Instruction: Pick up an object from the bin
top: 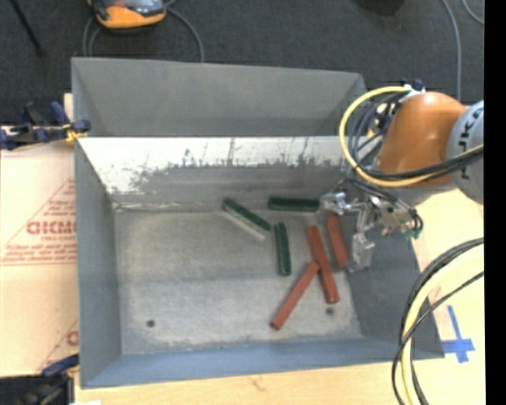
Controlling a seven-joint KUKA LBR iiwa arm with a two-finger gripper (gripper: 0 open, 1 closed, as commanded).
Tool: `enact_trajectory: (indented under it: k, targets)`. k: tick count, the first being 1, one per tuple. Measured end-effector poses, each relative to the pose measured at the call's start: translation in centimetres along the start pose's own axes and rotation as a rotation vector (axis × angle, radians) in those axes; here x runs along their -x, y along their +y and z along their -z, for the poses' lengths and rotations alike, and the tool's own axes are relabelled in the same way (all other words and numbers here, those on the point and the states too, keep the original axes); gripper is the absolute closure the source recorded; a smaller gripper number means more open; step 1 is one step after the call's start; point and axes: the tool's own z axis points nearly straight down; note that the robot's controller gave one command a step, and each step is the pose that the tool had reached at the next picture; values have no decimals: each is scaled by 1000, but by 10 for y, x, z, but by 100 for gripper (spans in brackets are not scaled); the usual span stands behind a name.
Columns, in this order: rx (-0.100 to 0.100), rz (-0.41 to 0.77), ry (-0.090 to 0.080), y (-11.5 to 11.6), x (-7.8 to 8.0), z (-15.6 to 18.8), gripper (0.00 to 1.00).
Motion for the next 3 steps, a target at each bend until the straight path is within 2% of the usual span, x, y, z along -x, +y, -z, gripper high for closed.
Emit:
enact_trajectory:
  k: [1, 2, 3]
  targets:
    - [3, 217, 5, 15, -16, 15, 0]
    - [1, 479, 1, -4, -2, 9, 0]
    - [1, 610, -2, 59, -73, -21, 0]
